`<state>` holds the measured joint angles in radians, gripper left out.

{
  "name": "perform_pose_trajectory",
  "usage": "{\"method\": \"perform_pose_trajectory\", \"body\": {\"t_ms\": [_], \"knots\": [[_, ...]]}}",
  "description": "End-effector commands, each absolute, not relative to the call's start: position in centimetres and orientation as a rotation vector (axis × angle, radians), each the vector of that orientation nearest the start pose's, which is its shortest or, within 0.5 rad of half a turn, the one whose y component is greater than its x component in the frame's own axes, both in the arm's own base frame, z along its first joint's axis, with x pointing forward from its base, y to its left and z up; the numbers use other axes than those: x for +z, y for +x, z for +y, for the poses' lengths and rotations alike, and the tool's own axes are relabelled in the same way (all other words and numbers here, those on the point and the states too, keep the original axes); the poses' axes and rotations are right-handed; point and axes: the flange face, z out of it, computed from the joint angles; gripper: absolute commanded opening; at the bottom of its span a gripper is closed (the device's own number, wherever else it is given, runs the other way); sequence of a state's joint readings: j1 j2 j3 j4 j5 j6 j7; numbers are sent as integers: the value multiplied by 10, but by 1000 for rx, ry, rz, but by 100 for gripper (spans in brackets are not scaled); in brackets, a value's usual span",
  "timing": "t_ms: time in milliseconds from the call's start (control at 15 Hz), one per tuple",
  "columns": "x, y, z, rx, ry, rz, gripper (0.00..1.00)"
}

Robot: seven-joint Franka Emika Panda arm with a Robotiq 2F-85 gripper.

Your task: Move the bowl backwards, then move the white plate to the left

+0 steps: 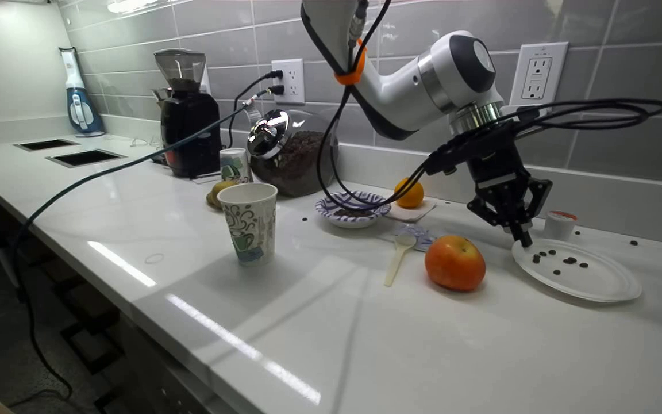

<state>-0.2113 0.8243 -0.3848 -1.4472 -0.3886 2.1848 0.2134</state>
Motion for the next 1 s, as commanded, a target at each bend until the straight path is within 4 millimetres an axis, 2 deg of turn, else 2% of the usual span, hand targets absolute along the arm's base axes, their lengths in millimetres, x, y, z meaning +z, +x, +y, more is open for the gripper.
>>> {"method": "perform_pose_trajectory", "body": {"t_ms": [0, 533, 933], "knots": [[253, 621, -357, -193, 2464, -573, 1], [313, 629, -303, -218, 2395, -651, 1], [332, 623, -272, -309, 2302, -890, 1]]}}
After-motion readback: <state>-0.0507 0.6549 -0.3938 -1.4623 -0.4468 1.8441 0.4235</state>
